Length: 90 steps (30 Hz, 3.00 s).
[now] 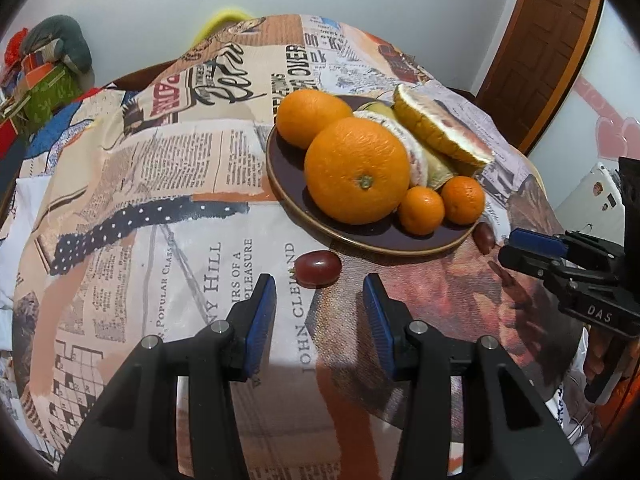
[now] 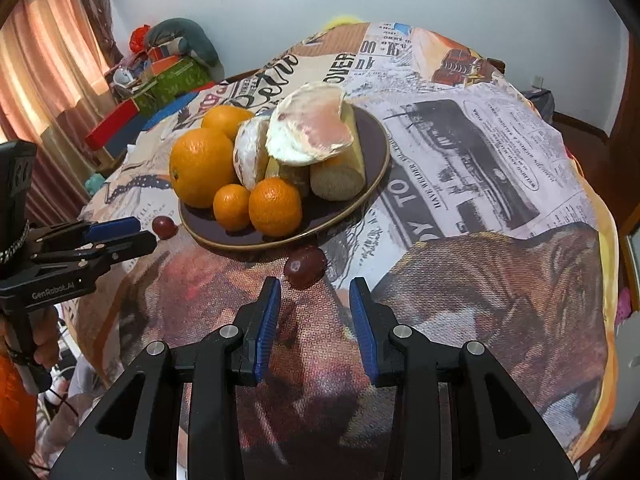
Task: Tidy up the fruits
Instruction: 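Grasp a dark red date on the cloth with the left tool, then carry the date over the plate and release it with the left tool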
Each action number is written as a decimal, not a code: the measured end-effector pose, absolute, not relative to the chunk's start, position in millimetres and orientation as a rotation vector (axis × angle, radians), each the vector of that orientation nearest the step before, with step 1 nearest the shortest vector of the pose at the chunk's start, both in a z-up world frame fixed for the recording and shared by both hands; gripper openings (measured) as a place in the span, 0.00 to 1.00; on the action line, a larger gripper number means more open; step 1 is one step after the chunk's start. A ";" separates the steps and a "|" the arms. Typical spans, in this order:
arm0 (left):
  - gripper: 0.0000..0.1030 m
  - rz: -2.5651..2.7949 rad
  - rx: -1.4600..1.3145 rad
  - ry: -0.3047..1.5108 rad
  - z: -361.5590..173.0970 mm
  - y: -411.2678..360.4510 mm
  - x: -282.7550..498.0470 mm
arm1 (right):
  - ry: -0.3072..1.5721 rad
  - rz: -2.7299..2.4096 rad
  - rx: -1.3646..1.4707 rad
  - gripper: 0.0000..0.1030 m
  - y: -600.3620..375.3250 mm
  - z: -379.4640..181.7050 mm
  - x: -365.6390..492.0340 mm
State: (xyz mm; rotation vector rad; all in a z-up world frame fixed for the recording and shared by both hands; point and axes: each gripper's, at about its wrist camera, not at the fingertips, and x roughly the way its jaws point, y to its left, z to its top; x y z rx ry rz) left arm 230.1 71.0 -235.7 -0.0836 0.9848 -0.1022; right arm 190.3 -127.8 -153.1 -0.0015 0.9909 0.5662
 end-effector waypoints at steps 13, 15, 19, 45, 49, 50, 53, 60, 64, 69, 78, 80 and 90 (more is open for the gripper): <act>0.42 -0.099 -0.093 0.984 -245.0 71.3 243.7 | 0.972 0.608 -0.025 0.32 -112.6 -162.0 194.5; 0.41 -0.096 -0.085 0.983 -245.5 70.6 243.8 | 0.970 0.607 -0.033 0.32 -111.4 -162.4 193.9; 0.30 -0.097 -0.101 0.982 -245.9 73.3 244.8 | 0.963 0.587 -0.043 0.28 -109.8 -161.3 193.3; 0.27 -0.109 -0.092 0.853 -190.8 66.2 229.6 | 0.832 0.588 -0.003 0.17 -127.3 -109.5 192.2; 0.27 -0.115 -0.086 0.808 -174.9 63.7 236.0 | 0.788 0.611 0.002 0.17 -120.8 -97.3 198.6; 0.27 -0.117 -0.085 0.799 -171.4 62.8 238.4 | 0.777 0.615 0.001 0.17 -118.9 -94.5 200.3; 0.27 -0.124 -0.083 0.774 -164.6 59.8 245.6 | 0.750 0.626 -0.003 0.17 -112.0 -88.9 206.5; 0.27 -0.135 -0.079 0.759 -164.0 57.0 262.8 | 0.723 0.643 -0.003 0.17 -97.8 -86.5 225.4; 0.27 -0.140 -0.083 0.760 -167.3 57.2 275.2 | 0.727 0.651 0.003 0.17 -91.9 -89.7 236.0; 0.27 -0.152 -0.086 0.767 -174.7 56.3 293.8 | 0.738 0.661 -0.001 0.17 -83.6 -96.4 247.8; 0.27 -0.186 -0.100 0.804 -190.8 56.0 319.2 | 0.759 0.681 -0.056 0.17 -73.2 -105.5 263.4; 0.27 -0.193 -0.111 0.813 -194.1 57.0 322.5 | 0.763 0.688 -0.066 0.17 -73.0 -106.2 265.4; 0.35 -0.193 -0.107 0.820 -198.0 54.0 326.3 | 0.772 0.681 -0.059 0.30 -76.5 -108.9 269.8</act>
